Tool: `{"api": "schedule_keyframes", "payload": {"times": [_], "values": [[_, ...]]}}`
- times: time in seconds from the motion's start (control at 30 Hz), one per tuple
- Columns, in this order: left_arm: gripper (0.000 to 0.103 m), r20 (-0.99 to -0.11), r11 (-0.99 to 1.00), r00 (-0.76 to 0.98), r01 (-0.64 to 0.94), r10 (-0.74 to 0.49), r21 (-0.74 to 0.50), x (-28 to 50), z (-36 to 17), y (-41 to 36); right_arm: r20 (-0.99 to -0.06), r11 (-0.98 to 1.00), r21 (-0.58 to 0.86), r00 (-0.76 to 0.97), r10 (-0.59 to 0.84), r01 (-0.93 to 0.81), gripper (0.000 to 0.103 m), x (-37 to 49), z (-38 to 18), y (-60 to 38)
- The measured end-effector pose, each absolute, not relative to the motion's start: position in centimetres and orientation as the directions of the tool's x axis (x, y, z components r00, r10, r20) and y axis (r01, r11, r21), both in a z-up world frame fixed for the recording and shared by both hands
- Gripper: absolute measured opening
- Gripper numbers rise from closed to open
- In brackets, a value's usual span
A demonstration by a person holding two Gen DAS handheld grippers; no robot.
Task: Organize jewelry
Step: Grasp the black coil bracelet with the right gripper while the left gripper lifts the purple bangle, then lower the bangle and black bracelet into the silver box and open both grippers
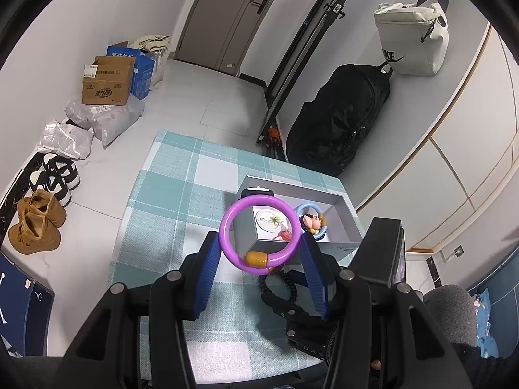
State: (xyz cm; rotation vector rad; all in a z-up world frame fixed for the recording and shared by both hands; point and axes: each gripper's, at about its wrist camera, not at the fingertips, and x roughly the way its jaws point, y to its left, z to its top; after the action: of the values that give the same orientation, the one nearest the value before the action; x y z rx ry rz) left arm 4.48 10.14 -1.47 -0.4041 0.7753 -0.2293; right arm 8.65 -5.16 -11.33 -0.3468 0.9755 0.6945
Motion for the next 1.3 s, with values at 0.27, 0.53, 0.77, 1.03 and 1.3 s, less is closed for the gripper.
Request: {"api": "schedule_keyframes", "payload": {"times": [0.27, 0.53, 0.77, 1.03, 1.3], "values": [[0.044, -0.63, 0.9, 0.699, 0.044, -0.338, -0.433, 4.7, -1.4, 10.1, -0.826, 0.745, 0.115, 0.354, 0.439, -0.657, 0.044, 8.9, -10.2, -6.6], [0.044, -0.629, 0.9, 0.7, 0.047, -0.34, -0.434, 5.2, -1.2, 9.3, -0.781, 0.732, 0.212, 0.338, 0.525, -0.647, 0.044, 8.9, -8.3, -8.2], [0.044, -0.631, 0.903, 0.699, 0.051, -0.337, -0.426, 6.2, -0.9, 8.3, -0.723, 0.709, 0.272, 0.348, 0.597, -0.651, 0.044, 8.5, -5.9, -9.4], [0.044, -0.65, 0.905, 0.679, 0.048, -0.34, -0.424, 8.7, -1.1, 6.7, -0.667, 0.712, 0.343, 0.376, 0.644, -0.612, 0.044, 10.2, -3.9, -11.7], [0.044, -0.665, 0.906, 0.661, 0.057, -0.349, -0.419, 11.0, -1.3, 5.1, -0.633, 0.742, 0.422, 0.416, 0.653, -0.521, 0.044, 12.9, -3.1, -14.7]]}}
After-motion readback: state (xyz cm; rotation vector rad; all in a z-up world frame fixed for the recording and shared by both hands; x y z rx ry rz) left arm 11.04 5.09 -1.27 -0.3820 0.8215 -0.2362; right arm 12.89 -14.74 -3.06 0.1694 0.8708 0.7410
